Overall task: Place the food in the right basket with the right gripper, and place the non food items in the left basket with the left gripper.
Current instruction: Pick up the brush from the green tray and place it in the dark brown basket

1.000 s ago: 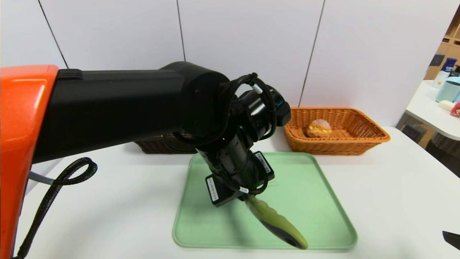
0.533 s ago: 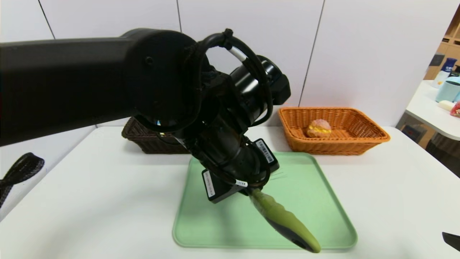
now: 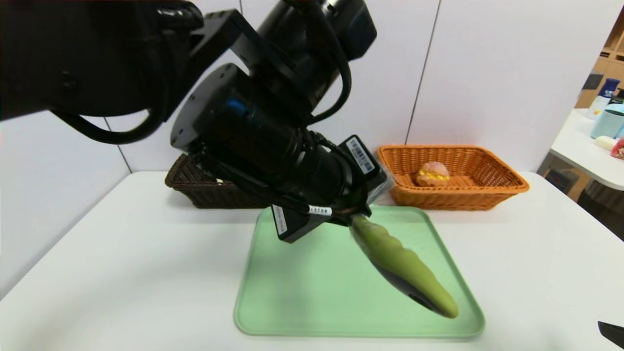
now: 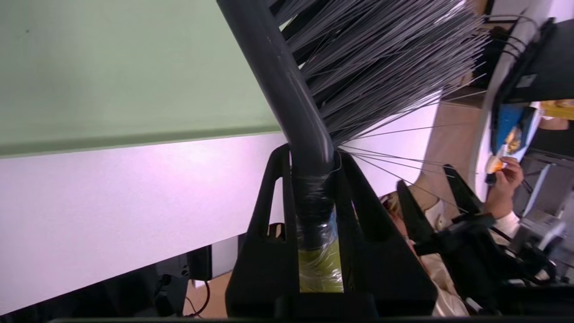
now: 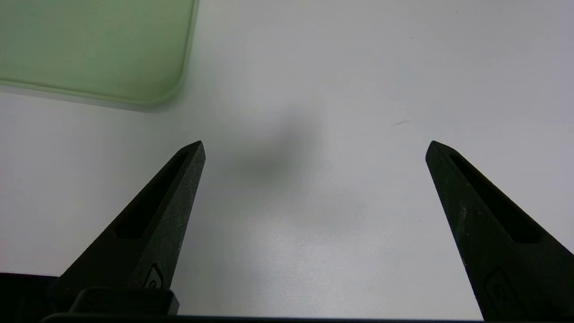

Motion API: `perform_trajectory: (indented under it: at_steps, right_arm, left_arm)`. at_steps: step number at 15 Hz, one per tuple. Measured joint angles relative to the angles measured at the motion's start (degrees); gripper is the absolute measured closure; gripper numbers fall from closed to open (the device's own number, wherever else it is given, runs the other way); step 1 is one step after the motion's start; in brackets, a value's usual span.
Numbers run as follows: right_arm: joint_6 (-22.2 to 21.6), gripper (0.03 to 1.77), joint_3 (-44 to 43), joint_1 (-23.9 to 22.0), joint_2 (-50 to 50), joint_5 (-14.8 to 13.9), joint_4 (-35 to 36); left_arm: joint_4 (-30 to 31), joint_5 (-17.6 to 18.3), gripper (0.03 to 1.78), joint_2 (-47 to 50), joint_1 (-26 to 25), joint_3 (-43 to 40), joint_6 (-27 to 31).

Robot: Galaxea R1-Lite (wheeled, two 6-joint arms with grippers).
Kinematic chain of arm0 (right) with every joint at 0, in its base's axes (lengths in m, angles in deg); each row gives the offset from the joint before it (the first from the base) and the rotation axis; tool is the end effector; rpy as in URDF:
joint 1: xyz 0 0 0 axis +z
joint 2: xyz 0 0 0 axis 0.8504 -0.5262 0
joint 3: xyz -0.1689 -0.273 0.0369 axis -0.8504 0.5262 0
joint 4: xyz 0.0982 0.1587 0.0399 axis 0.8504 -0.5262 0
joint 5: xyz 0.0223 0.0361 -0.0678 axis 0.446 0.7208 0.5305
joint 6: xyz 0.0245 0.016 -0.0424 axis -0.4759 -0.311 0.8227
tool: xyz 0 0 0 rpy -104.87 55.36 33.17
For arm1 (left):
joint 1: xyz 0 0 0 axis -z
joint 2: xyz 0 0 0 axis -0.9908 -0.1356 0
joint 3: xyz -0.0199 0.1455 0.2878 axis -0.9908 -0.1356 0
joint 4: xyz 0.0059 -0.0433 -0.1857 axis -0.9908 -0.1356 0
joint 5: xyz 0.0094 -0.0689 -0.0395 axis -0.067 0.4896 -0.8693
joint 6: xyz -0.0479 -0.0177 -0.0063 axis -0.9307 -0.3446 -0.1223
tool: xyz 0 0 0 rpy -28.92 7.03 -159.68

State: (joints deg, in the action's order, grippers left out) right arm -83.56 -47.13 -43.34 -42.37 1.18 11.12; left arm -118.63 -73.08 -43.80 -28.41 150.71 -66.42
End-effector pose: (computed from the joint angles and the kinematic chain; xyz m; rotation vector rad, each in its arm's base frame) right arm 0.0677 0.0063 0.2116 -0.1798 0.7131 0.0374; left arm 0.2088 -0.2893 0.3184 -0.7031 1.1017 -0.4228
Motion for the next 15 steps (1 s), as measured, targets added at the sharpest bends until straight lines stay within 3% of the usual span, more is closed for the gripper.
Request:
perform_trajectory:
  at_steps: [3, 7, 15]
  right_arm:
    - [0.1, 0.10, 0.3, 0.0, 0.1, 0.0, 0.0]
    - [0.1, 0.10, 0.6, 0.0, 0.3, -0.2, 0.0]
    - [0.2, 0.10, -0.2, 0.0, 0.2, -0.6, 0.2]
  left_arm:
    - [4.5, 0.1, 1.52, 2.9, -0.1, 0.0, 0.1]
    - [5.8, 0.0, 1.52, 5.9, -2.2, 0.0, 0.4]
    - [3.9, 0.1, 1.52, 5.7, -19.9, 0.0, 8.5]
